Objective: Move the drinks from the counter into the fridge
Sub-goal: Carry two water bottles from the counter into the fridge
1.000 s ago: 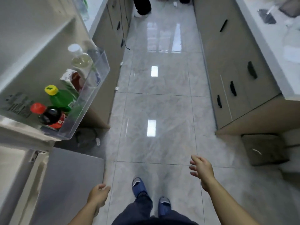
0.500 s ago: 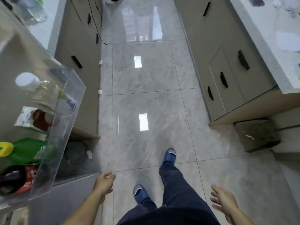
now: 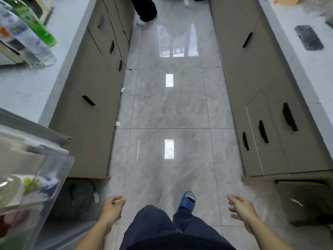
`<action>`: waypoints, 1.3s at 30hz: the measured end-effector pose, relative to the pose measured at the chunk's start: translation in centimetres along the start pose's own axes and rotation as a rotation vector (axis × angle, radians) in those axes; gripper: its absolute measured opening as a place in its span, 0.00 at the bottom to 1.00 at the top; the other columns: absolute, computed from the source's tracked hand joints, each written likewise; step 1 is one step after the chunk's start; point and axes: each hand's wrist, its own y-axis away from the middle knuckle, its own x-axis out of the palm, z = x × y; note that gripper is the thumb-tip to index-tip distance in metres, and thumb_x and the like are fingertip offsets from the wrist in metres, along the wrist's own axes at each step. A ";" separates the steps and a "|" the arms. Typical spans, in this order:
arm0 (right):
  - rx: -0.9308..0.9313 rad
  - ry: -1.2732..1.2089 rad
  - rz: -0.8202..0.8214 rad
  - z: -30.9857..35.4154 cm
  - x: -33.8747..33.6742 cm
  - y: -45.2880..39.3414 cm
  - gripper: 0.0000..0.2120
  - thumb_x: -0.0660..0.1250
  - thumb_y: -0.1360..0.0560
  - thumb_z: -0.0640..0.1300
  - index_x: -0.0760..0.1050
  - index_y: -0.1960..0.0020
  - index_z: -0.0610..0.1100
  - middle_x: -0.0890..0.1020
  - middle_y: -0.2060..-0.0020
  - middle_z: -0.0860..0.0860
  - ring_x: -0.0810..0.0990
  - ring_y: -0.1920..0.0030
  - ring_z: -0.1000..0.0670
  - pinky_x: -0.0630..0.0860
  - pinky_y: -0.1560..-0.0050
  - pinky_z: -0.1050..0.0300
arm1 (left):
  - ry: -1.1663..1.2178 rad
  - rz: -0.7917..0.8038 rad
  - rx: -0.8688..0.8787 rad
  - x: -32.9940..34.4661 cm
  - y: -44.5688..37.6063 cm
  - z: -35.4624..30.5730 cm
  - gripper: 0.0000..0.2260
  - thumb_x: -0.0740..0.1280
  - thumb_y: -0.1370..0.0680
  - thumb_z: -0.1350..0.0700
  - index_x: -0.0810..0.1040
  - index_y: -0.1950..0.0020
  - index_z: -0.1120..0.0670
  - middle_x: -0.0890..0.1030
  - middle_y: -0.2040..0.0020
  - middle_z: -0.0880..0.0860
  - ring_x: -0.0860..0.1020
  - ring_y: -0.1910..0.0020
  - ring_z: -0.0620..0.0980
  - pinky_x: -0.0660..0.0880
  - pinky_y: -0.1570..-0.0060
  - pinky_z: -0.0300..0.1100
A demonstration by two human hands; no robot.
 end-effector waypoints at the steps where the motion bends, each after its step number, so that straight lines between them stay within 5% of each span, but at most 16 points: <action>1: -0.031 0.021 0.017 2.5 0.1 -0.9 0.08 0.67 0.20 0.48 0.76 0.46 0.44 0.80 0.51 0.46 0.81 0.50 0.43 0.79 0.52 0.48 | 0.006 -0.010 -0.023 0.3 -0.2 -0.4 0.08 0.67 0.21 0.57 0.75 0.43 0.56 0.77 0.49 0.59 0.77 0.51 0.58 0.74 0.55 0.46; 5: -0.125 0.100 0.076 11.6 1.8 -4.1 0.10 0.67 0.21 0.48 0.76 0.44 0.43 0.81 0.50 0.45 0.81 0.49 0.43 0.79 0.53 0.50 | 0.044 -0.066 -0.089 0.8 -1.1 -1.1 0.07 0.68 0.21 0.59 0.76 0.44 0.57 0.78 0.50 0.61 0.76 0.53 0.59 0.73 0.60 0.45; 10: -0.186 0.208 0.141 21.3 4.7 -7.4 0.09 0.68 0.22 0.47 0.77 0.49 0.41 0.76 0.61 0.46 0.75 0.62 0.46 0.72 0.63 0.55 | 0.093 -0.121 -0.197 0.4 -3.6 -1.4 0.05 0.73 0.26 0.62 0.78 0.56 0.60 0.81 0.53 0.62 0.79 0.52 0.61 0.75 0.61 0.42; 14: -0.218 0.293 0.142 27.9 7.1 -9.8 0.10 0.69 0.22 0.48 0.77 0.48 0.42 0.76 0.60 0.47 0.74 0.64 0.47 0.71 0.63 0.55 | 0.075 0.036 -0.267 -0.1 -8.4 -4.2 0.09 0.74 0.28 0.61 0.75 0.53 0.61 0.79 0.50 0.61 0.78 0.69 0.39 0.70 0.62 0.26; 16: -0.225 0.342 0.126 30.9 8.2 -10.5 0.11 0.68 0.22 0.50 0.77 0.47 0.44 0.79 0.56 0.47 0.78 0.60 0.46 0.74 0.63 0.55 | 0.109 -0.045 -0.286 -0.1 -10.9 -6.0 0.10 0.75 0.30 0.59 0.78 0.57 0.64 0.80 0.54 0.62 0.81 0.64 0.48 0.76 0.54 0.39; 18: -0.226 0.396 0.121 33.9 9.6 -10.9 0.11 0.68 0.22 0.52 0.76 0.47 0.45 0.80 0.52 0.46 0.80 0.57 0.45 0.75 0.62 0.55 | 0.165 -0.105 -0.317 0.0 -12.5 -9.7 0.07 0.72 0.25 0.56 0.80 0.53 0.60 0.81 0.55 0.60 0.79 0.59 0.58 0.78 0.60 0.45; 28: -0.269 0.661 0.218 48.8 17.2 -14.9 0.13 0.69 0.23 0.53 0.77 0.48 0.42 0.81 0.54 0.44 0.78 0.59 0.44 0.75 0.63 0.55 | 0.493 -0.205 -0.188 -3.5 -19.1 -25.8 0.05 0.67 0.22 0.54 0.78 0.48 0.52 0.80 0.51 0.52 0.79 0.58 0.50 0.75 0.65 0.39; 36: -0.339 0.906 0.371 61.0 26.4 -18.7 0.12 0.68 0.22 0.49 0.78 0.49 0.40 0.77 0.59 0.44 0.74 0.63 0.45 0.72 0.64 0.55 | 0.686 -0.366 -0.356 -3.4 -19.8 -29.6 0.05 0.67 0.22 0.51 0.77 0.48 0.49 0.79 0.49 0.50 0.79 0.50 0.50 0.75 0.64 0.40; 39: -0.417 1.001 0.454 65.8 30.9 -19.4 0.11 0.69 0.22 0.49 0.78 0.51 0.40 0.76 0.63 0.45 0.72 0.66 0.45 0.69 0.65 0.56 | 0.742 -0.438 -0.490 -2.0 -18.6 -30.1 0.02 0.67 0.23 0.51 0.78 0.53 0.49 0.80 0.50 0.50 0.80 0.55 0.51 0.77 0.65 0.41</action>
